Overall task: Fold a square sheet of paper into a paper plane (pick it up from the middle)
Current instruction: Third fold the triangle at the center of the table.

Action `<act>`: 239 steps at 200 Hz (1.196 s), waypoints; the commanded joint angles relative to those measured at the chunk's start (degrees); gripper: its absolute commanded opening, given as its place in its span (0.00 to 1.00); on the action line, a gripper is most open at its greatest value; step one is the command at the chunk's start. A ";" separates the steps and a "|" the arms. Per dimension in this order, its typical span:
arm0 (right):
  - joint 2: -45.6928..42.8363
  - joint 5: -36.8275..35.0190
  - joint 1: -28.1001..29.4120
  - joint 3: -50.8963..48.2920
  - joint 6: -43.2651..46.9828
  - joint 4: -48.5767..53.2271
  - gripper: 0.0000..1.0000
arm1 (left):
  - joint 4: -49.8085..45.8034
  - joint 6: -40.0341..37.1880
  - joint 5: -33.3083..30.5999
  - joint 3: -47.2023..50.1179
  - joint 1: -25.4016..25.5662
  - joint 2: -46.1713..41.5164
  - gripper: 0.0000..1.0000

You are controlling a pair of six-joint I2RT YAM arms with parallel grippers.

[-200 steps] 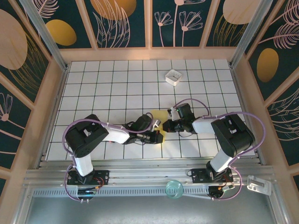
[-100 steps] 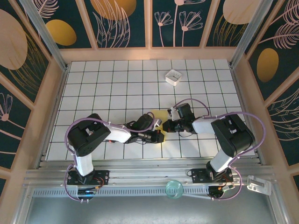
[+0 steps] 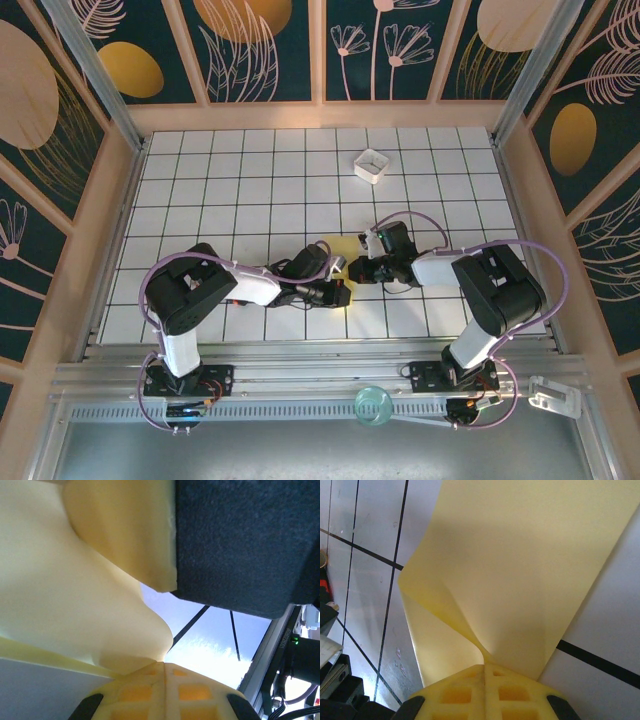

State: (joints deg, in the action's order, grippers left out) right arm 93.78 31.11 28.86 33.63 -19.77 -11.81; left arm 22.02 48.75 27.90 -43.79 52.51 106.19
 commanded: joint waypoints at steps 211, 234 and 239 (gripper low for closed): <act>1.62 -2.46 0.52 -1.99 1.05 2.84 0.00 | -13.61 -2.43 -7.10 -5.67 0.86 -1.17 0.07; 1.67 -2.50 0.54 -2.07 0.99 2.83 0.00 | -10.28 -1.19 -5.64 -4.85 0.06 -3.84 0.14; 1.59 -2.54 0.49 -2.05 0.99 2.85 0.00 | -9.57 -0.84 -5.24 -4.59 -0.10 -4.26 0.16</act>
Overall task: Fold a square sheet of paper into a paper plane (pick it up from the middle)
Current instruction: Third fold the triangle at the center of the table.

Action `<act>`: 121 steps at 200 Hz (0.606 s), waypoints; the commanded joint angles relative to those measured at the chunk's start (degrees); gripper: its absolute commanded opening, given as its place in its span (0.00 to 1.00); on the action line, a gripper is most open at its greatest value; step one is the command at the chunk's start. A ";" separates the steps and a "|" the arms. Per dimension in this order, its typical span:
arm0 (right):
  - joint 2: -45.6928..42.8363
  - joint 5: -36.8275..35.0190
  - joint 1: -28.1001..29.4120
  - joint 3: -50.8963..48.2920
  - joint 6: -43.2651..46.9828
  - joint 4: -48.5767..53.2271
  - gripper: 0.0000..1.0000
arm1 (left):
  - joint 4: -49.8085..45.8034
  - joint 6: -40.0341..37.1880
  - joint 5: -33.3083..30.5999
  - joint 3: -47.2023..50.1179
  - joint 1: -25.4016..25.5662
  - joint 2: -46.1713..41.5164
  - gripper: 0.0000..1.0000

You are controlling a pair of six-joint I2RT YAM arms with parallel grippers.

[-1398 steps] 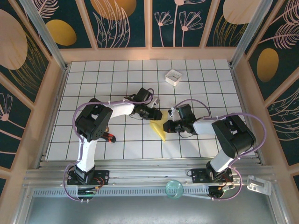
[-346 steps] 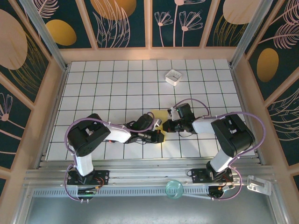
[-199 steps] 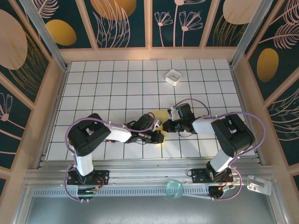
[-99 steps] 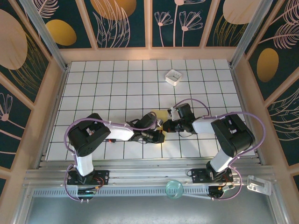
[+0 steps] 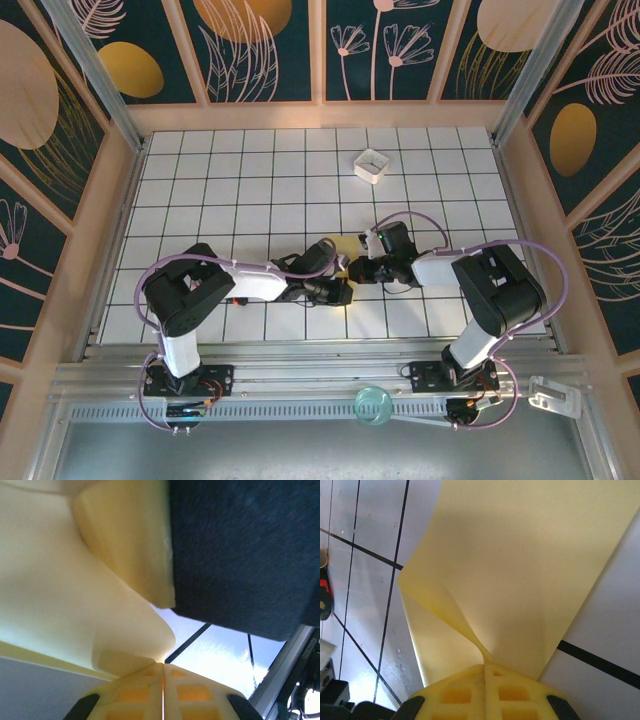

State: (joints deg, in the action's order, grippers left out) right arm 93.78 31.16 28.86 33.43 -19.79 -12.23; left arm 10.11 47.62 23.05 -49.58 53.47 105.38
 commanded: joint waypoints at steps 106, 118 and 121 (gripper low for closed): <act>1.84 -2.60 0.54 -1.49 1.29 3.53 0.00 | 4.17 0.91 1.47 2.07 -2.50 -2.36 0.10; 1.85 -2.64 0.54 -1.51 1.25 3.44 0.00 | 4.00 0.81 1.38 1.95 -2.62 -1.89 0.09; 1.77 -2.66 0.54 -1.52 1.24 3.44 0.00 | 3.97 0.70 1.32 1.87 -2.63 -1.79 0.09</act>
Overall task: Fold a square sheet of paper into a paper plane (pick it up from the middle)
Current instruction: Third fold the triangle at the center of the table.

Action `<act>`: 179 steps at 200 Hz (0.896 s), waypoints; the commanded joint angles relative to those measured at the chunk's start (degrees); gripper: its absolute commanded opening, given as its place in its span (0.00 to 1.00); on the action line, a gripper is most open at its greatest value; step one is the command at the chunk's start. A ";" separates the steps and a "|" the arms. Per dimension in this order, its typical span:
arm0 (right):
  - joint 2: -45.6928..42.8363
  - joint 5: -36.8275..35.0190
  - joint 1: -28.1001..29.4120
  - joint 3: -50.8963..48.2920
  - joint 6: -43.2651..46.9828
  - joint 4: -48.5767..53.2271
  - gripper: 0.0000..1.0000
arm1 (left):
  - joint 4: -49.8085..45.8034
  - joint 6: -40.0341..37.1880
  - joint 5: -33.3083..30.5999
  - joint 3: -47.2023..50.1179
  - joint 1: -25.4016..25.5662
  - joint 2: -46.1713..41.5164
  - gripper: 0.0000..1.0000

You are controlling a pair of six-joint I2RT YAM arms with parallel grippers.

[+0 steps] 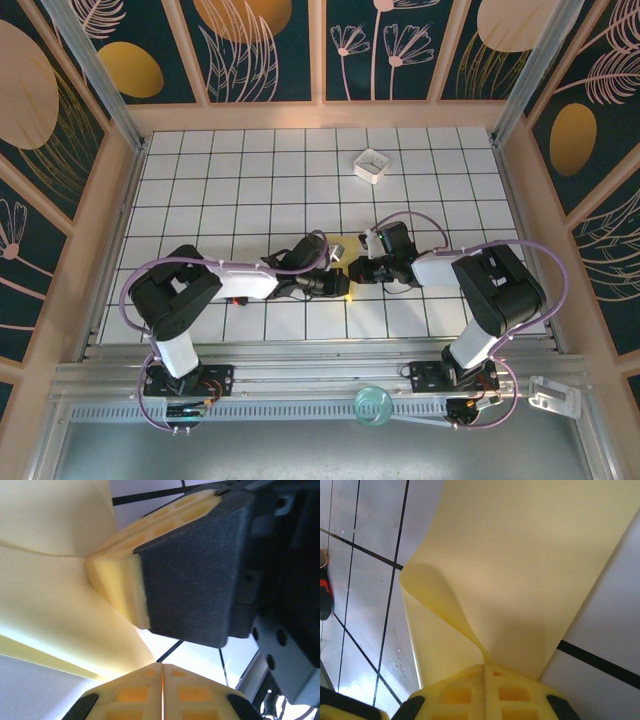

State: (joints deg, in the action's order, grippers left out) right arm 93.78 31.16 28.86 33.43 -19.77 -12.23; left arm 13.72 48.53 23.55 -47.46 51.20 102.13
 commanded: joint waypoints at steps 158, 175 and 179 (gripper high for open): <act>1.70 -2.72 0.52 -1.70 1.17 3.35 0.00 | 3.92 1.35 0.18 2.73 -0.89 4.73 0.11; 1.80 -2.68 0.49 -1.55 1.22 3.44 0.00 | 5.14 1.87 0.45 3.15 -0.86 3.55 0.15; 1.83 -2.68 0.49 -1.59 1.22 3.47 0.00 | 5.60 2.09 0.44 3.45 -0.91 3.06 0.16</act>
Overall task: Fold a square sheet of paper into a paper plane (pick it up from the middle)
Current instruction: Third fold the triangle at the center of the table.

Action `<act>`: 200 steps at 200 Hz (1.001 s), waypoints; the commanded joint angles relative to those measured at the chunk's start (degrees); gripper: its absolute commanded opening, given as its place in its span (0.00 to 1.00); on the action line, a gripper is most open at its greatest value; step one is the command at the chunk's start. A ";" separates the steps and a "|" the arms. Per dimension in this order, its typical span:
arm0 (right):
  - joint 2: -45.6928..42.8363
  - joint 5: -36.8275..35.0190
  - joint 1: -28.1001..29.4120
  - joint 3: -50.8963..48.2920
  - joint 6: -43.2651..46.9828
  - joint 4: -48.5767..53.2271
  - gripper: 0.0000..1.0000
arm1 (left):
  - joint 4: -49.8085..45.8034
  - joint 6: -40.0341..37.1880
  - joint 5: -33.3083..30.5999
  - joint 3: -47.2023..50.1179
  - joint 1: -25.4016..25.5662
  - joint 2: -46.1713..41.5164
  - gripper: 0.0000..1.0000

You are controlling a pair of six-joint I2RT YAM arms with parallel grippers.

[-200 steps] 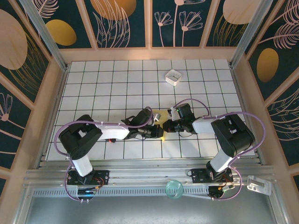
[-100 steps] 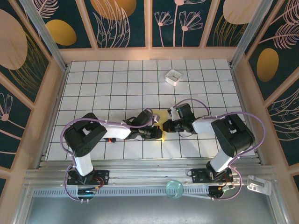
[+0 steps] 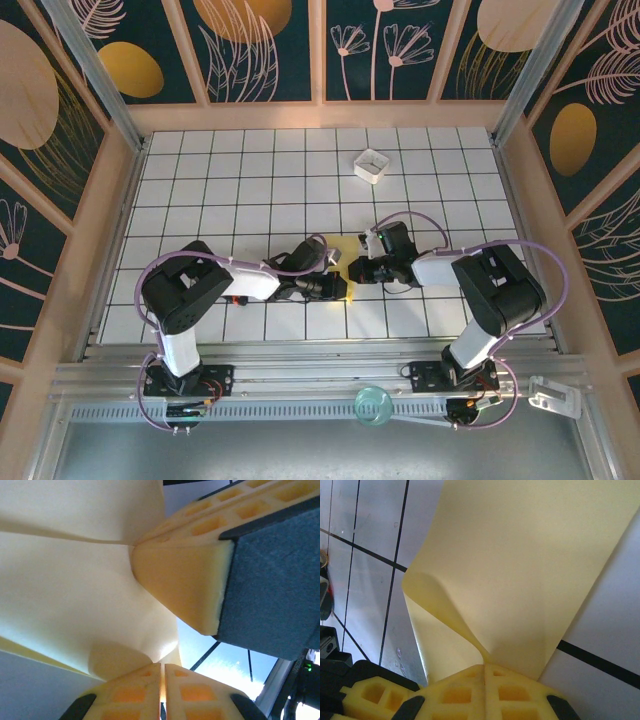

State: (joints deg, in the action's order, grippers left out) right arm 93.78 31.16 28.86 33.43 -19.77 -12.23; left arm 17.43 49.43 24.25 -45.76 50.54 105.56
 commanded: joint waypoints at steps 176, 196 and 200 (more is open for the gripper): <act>0.49 -1.98 0.59 -0.76 1.24 3.55 0.00 | -7.69 -5.95 -1.16 -9.30 -11.88 1.30 0.22; -0.10 -1.97 0.67 -0.18 1.36 4.15 0.00 | -12.29 -9.89 -0.61 -14.92 -11.97 5.62 0.23; -0.28 -1.98 0.79 -0.07 1.35 4.34 0.00 | -13.41 -10.79 -0.48 -16.04 -12.04 6.47 0.23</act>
State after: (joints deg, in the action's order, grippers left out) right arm 93.67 31.16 28.86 33.43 -19.77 -12.19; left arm 12.67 45.12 23.31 -56.38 38.83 107.48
